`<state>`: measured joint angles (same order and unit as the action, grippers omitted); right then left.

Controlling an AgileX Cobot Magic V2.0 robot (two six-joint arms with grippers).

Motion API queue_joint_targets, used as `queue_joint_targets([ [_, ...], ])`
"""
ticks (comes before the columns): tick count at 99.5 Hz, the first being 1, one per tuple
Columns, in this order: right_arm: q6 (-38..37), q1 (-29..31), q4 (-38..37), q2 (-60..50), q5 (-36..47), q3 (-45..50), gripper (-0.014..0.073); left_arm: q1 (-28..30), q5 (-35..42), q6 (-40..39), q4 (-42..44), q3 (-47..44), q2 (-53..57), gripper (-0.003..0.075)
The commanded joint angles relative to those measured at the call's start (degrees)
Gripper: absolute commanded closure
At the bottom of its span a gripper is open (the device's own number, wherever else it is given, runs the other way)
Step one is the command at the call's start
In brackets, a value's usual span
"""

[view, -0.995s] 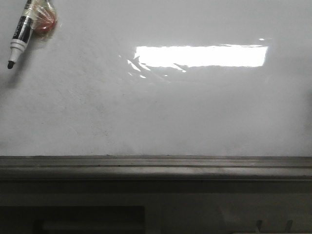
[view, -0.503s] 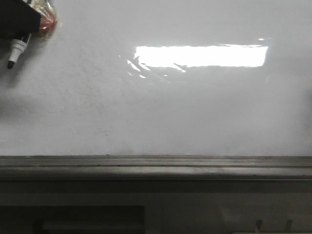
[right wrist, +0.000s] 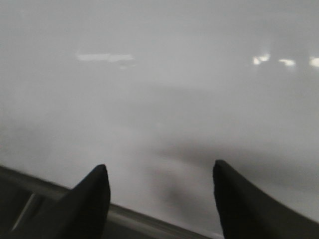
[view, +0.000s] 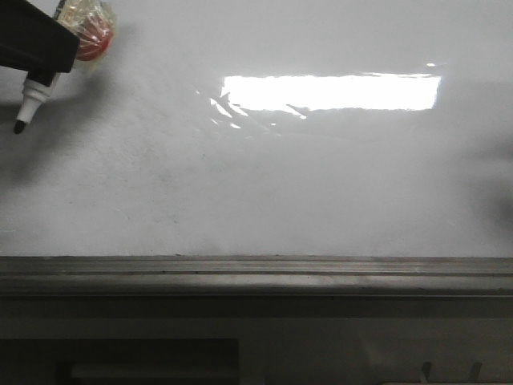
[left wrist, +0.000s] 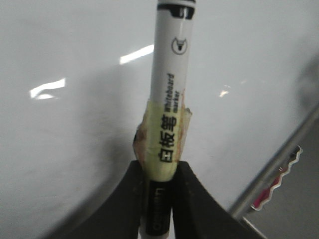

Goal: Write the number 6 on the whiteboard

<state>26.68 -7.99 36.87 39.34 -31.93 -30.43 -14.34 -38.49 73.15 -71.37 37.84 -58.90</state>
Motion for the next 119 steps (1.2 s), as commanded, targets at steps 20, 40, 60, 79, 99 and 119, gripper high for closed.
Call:
queue_joint_targets([
  [20,14.5,-6.8,17.3,14.1,-12.4,-15.0,0.0199,-10.6,-2.4,1.1,6.8,2.8,1.1,0.0741],
  [40,14.5,-11.7,18.0,23.9,-17.9,-25.9,0.0199,-19.6,5.5,0.7,9.5,2.8,0.9,0.0741],
  [60,14.5,-15.2,18.1,31.7,-24.0,-34.2,0.0199,-24.1,9.7,0.7,9.8,2.8,-0.4,0.0741],
  [79,14.5,-16.8,18.2,37.3,-29.1,-38.7,0.0199,-25.3,12.5,0.7,9.8,2.8,-0.6,0.0741],
  [99,14.5,-18.2,18.6,39.3,-30.4,-41.3,0.0199,-25.3,13.0,0.7,9.6,2.8,-0.6,0.0741],
  [119,14.5,-19.7,18.5,41.5,-31.7,-41.7,0.0241,-25.3,13.9,0.7,9.3,2.8,-0.6,0.0741],
])
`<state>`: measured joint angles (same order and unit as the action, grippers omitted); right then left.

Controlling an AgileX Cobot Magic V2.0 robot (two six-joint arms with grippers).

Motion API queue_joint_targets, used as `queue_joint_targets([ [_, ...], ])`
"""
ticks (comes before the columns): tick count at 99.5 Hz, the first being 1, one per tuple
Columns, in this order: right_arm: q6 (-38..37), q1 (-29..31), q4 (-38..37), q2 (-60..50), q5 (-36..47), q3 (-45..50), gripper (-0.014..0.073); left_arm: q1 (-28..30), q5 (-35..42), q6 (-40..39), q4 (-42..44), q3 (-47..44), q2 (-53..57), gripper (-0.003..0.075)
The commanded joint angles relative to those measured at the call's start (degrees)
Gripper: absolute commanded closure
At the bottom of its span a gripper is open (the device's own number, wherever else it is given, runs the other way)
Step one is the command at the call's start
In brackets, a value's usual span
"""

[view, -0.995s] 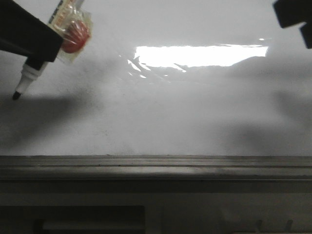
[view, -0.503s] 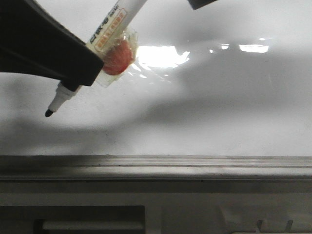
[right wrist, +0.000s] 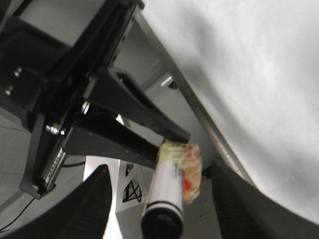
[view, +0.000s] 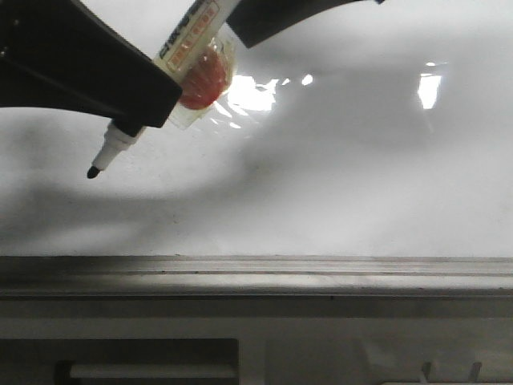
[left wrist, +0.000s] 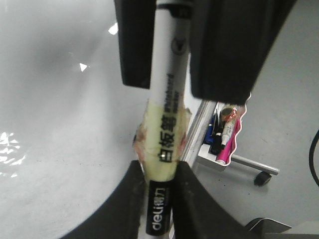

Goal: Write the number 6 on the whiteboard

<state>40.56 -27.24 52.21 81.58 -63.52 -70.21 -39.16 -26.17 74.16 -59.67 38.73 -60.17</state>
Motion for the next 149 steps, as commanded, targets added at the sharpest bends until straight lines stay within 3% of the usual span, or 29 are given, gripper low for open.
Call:
queue_joint_targets([
  [1,0.6,-0.7,3.2,-0.6,-0.1,-2.0,0.0251,-0.5,1.6,-0.3,-2.4,1.9,0.7,0.0741],
  [19,2.1,-0.9,3.3,-0.2,0.0,-2.0,0.0418,-0.5,1.5,-0.3,-2.4,1.9,0.7,0.0741],
  [36,2.6,-0.9,3.3,0.0,-0.3,-2.0,0.0666,-0.5,1.5,-0.3,-2.4,1.9,0.7,0.0737],
  [47,2.6,-0.9,3.3,0.0,-0.3,-2.0,0.0658,-0.5,1.5,-0.3,-2.4,2.2,0.8,0.0664],
  [66,3.2,-0.9,3.3,-0.1,0.9,-2.0,0.0658,0.4,1.5,-0.3,-3.7,3.8,1.3,0.0328],
  [73,3.8,-0.9,3.3,-1.2,1.7,-1.7,0.0657,1.9,1.6,-0.3,-4.4,4.2,2.2,0.0263],
  [99,5.7,-0.9,-0.2,-12.1,13.3,5.9,0.0657,13.5,1.1,-4.1,-4.5,4.0,10.5,0.0258],
  [123,6.7,-0.9,-0.3,-24.2,33.9,17.5,0.0657,25.4,1.1,-4.9,-6.2,-0.2,18.1,0.0258],
  [149,7.3,-0.9,-0.3,-26.9,48.4,22.1,0.0657,30.4,1.1,-4.9,-8.0,-3.3,20.8,0.0258],
])
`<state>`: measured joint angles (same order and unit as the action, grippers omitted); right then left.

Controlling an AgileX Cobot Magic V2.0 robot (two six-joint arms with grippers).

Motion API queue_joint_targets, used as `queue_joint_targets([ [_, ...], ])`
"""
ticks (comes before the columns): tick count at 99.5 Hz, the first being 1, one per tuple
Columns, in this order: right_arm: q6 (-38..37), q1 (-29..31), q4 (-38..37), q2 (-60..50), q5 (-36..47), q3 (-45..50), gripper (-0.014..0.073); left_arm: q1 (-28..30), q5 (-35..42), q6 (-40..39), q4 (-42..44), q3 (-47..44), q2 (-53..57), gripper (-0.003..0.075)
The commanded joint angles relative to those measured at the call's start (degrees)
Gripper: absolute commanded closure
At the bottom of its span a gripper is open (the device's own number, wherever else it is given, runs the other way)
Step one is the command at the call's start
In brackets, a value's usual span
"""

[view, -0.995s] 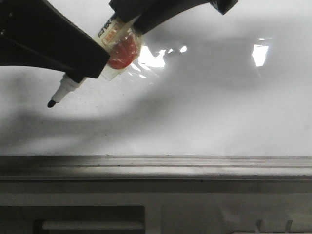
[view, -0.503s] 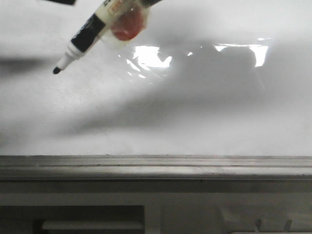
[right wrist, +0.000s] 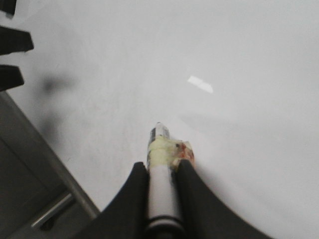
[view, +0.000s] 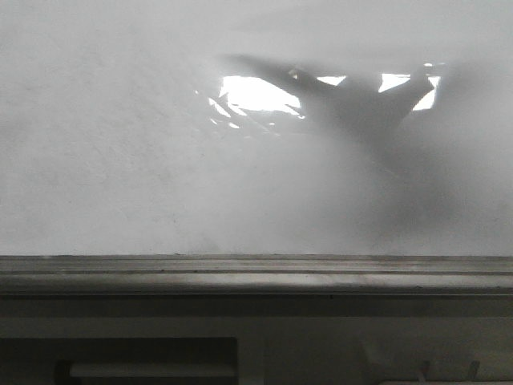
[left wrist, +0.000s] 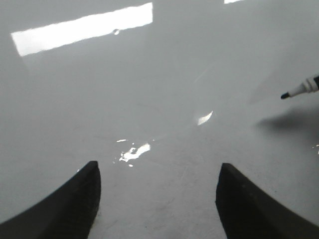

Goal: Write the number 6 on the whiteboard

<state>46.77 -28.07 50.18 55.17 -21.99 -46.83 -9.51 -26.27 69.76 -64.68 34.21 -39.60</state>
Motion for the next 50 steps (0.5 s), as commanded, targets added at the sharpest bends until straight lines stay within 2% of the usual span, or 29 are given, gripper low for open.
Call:
queue_joint_targets([
  [1,1.1,-0.1,1.8,-0.4,7.1,-1.3,0.0657,0.7,1.2,-0.5,-3.2,1.2,0.3,0.0258],
  [16,1.1,-0.1,1.8,1.7,12.0,-1.3,0.0659,0.7,1.4,-0.5,-4.5,1.2,0.3,0.0258],
  [27,1.1,-0.1,1.8,4.3,12.0,-1.5,0.0659,0.7,1.4,-0.5,-4.5,1.2,0.3,0.0258],
  [50,2.3,-0.1,0.1,9.2,-2.0,-2.8,0.0658,0.7,1.6,-0.5,-4.5,1.2,0.3,0.0258],
])
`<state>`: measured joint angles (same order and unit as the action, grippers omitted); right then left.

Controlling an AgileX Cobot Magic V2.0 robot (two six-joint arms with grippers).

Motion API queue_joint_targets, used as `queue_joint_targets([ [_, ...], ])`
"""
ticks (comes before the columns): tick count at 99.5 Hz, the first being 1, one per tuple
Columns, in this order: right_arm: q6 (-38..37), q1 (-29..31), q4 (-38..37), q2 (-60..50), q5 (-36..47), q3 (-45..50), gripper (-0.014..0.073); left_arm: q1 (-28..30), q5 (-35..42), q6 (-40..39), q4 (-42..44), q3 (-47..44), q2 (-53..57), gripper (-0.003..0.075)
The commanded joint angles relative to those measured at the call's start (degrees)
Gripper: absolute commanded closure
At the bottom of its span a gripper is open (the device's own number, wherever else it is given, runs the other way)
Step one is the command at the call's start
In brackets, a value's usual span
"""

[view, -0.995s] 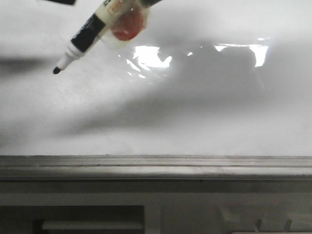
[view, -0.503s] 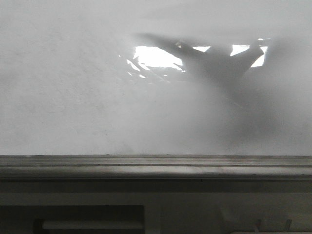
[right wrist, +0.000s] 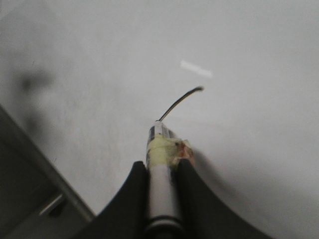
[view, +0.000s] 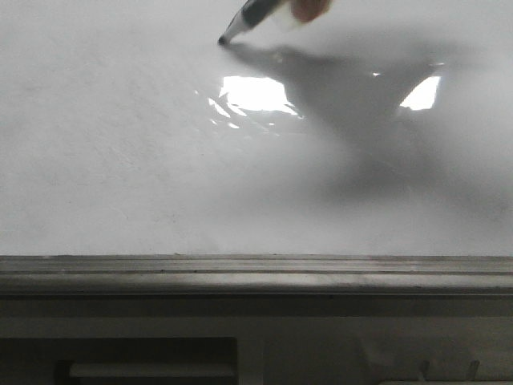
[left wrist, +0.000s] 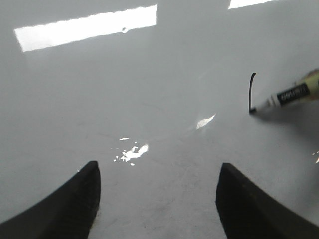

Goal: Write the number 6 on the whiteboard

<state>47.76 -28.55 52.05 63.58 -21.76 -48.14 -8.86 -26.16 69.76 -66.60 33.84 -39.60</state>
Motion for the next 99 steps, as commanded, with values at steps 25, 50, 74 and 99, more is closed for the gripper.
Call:
queue_joint_targets([
  [25,-4.9,3.0,-7.8,-3.3,-4.7,0.6,0.0643,0.1,1.5,-0.5,-3.6,1.6,0.3,0.0258],
  [50,-5.1,5.5,-7.7,-7.0,0.0,-0.2,0.0643,0.1,1.5,-0.5,-4.7,1.6,0.3,0.0258],
  [74,-5.0,0.1,-7.5,-0.5,0.2,-4.7,0.0643,0.1,1.1,-0.4,-4.7,1.6,0.3,0.0258],
  [99,-4.4,-3.0,-7.4,-1.0,-8.9,-8.1,0.0643,0.1,-5.6,2.0,-5.2,1.7,0.3,0.0258],
])
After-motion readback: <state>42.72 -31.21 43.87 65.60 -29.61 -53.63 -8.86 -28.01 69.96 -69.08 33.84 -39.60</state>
